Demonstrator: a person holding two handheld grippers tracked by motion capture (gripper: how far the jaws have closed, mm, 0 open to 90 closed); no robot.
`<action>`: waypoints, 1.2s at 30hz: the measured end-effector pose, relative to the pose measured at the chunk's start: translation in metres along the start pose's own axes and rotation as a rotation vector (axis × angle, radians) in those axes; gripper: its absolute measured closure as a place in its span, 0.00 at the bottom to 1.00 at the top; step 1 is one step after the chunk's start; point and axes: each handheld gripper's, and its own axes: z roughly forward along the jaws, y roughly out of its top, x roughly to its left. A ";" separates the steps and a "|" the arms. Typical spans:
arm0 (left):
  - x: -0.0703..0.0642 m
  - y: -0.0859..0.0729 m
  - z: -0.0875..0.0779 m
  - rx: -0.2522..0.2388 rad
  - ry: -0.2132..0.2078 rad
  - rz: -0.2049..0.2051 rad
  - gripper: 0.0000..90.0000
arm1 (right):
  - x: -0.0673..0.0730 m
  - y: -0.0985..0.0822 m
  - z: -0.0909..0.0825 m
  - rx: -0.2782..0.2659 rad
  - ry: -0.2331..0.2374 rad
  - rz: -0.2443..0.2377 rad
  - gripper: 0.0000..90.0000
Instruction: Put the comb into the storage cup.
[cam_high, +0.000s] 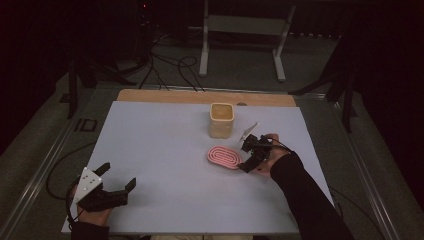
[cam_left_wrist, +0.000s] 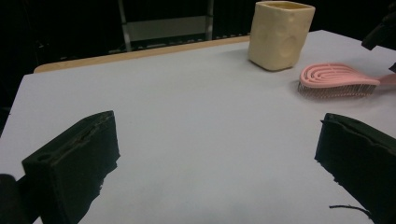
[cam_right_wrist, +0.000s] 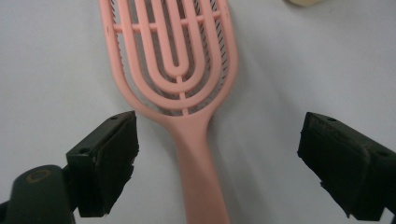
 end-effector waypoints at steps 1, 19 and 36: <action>0.000 0.000 0.000 0.000 0.000 0.000 0.00 | 0.001 0.000 0.001 0.004 0.004 0.007 0.14; -0.001 0.000 0.002 0.010 -0.008 0.003 0.00 | 0.003 -0.002 0.021 0.101 0.075 -0.059 0.36; -0.002 0.000 0.002 0.016 -0.012 0.005 0.00 | -0.002 -0.002 0.034 0.158 0.155 -0.057 0.69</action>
